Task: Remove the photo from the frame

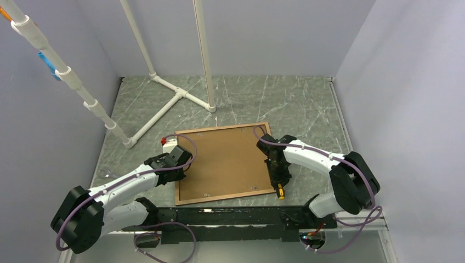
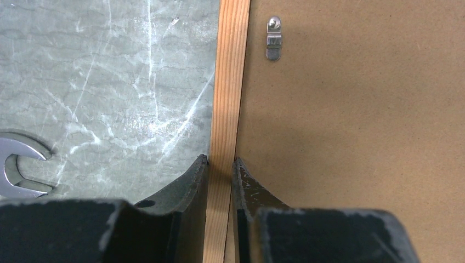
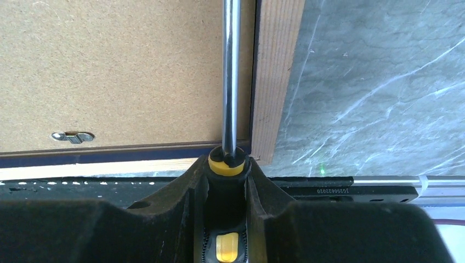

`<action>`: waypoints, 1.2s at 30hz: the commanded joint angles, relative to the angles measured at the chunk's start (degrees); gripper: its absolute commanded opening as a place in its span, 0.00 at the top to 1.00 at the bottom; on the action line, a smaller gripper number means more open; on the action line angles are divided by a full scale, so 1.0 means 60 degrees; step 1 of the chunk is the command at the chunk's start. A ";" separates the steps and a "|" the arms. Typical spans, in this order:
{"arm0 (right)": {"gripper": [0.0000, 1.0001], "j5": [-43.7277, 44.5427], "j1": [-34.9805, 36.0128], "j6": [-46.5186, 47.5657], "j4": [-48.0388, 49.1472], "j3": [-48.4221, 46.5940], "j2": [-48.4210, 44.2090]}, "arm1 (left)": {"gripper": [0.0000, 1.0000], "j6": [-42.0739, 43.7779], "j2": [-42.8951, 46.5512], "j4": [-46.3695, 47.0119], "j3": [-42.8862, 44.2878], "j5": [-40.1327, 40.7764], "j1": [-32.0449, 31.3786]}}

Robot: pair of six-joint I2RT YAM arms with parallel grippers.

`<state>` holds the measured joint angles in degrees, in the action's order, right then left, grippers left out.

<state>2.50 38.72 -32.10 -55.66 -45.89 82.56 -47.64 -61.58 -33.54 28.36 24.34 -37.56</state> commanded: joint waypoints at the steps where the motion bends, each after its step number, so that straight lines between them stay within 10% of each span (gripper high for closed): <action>1: 1.00 0.0126 0.0021 0.0149 0.1567 -0.0242 -0.0074 | 1.00 0.0126 -0.0014 0.0229 -0.0141 -0.0104 0.0049; 9: 1.00 0.2478 -0.0643 -0.0303 0.1294 -0.0655 -0.1896 | 0.98 -0.0235 0.0002 -0.0002 -0.0052 -0.0031 0.0052; 15: 1.00 0.2830 -0.3250 0.0193 0.2643 -0.0264 -0.2851 | 0.65 -0.0336 -0.0173 -0.0057 0.0158 -0.0279 0.0059; 22: 1.00 0.4090 -0.4837 0.0329 0.4265 0.0249 -0.1747 | 0.38 0.0057 0.0343 -0.0599 0.0789 -0.0509 0.0051; 36: 0.90 0.3566 -0.8049 -0.0074 0.5693 0.0866 -0.0285 | 0.16 0.1505 0.3780 -0.0989 0.1400 -0.3234 0.0049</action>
<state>23.73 -8.56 -31.66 -25.23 -41.01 81.01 -42.39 -43.09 -39.38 35.38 12.67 -37.32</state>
